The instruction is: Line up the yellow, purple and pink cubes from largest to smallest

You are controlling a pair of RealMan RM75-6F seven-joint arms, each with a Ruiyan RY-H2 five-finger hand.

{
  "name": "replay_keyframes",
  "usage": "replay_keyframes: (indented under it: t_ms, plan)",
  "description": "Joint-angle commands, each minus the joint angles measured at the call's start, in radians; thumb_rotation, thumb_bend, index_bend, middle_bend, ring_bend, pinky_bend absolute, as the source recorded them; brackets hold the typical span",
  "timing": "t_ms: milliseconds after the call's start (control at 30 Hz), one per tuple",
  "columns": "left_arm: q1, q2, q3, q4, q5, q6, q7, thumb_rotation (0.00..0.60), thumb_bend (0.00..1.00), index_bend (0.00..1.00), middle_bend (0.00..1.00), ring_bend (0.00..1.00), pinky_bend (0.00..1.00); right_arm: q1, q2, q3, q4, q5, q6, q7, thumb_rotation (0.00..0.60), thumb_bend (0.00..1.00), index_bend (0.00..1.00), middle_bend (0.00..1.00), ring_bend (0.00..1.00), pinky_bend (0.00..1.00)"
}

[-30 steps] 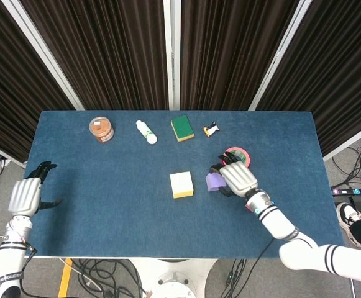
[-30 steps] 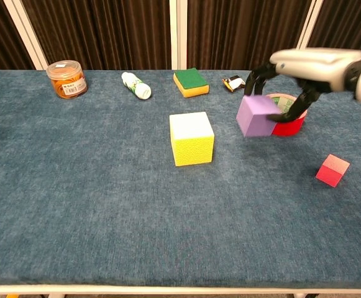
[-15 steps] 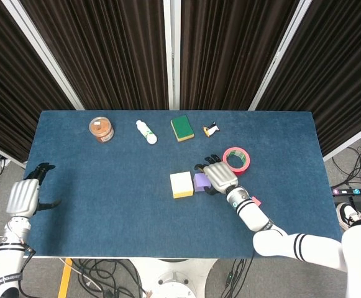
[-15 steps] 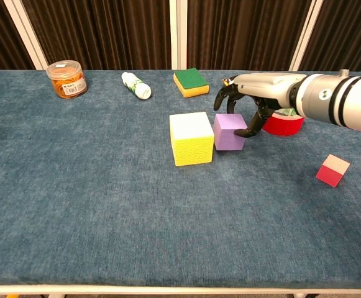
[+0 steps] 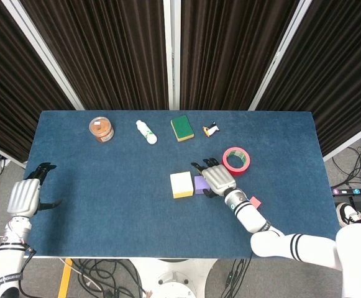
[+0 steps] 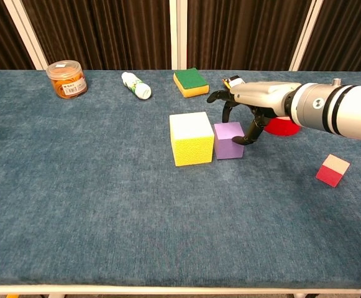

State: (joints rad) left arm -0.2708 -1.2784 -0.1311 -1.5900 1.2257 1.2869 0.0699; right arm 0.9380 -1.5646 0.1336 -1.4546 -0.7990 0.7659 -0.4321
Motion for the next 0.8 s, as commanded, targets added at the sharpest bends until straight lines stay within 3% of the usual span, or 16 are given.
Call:
replay_keyframes:
  t_ms: [33,200,333,500,800]
  plan:
    - [0.001,0.0,-0.001,-0.002,0.001,0.002,-0.001,0.6,0.07,0.24,0.24,0.29,0.48,-0.005,0.014,-0.001,-0.022,-0.008,0.009,0.008,0.6,0.25,0.0,0.2,0.0,0.0]
    - [0.005,0.002,-0.002,-0.007,0.006,0.009,0.001,0.6,0.07,0.24,0.24,0.29,0.48,-0.04,0.088,-0.008,-0.098,-0.057,0.054,0.032,0.6,0.12,0.0,0.1,0.0,0.0]
    - [0.004,0.006,-0.007,-0.012,0.007,0.011,0.003,0.6,0.07,0.24,0.24,0.29,0.48,-0.071,0.146,-0.014,-0.112,-0.087,0.079,0.062,0.6,0.04,0.0,0.07,0.0,0.0]
    - [0.004,0.01,-0.007,-0.026,0.006,0.011,0.016,0.6,0.07,0.24,0.24,0.29,0.48,-0.062,0.12,-0.011,-0.01,-0.071,0.032,0.088,0.6,0.01,0.0,0.04,0.0,0.0]
    - [0.009,0.019,-0.005,-0.044,-0.004,0.01,0.035,0.6,0.07,0.24,0.24,0.29,0.45,-0.007,-0.054,0.017,0.254,-0.083,-0.063,0.14,0.6,0.0,0.0,0.01,0.0,0.0]
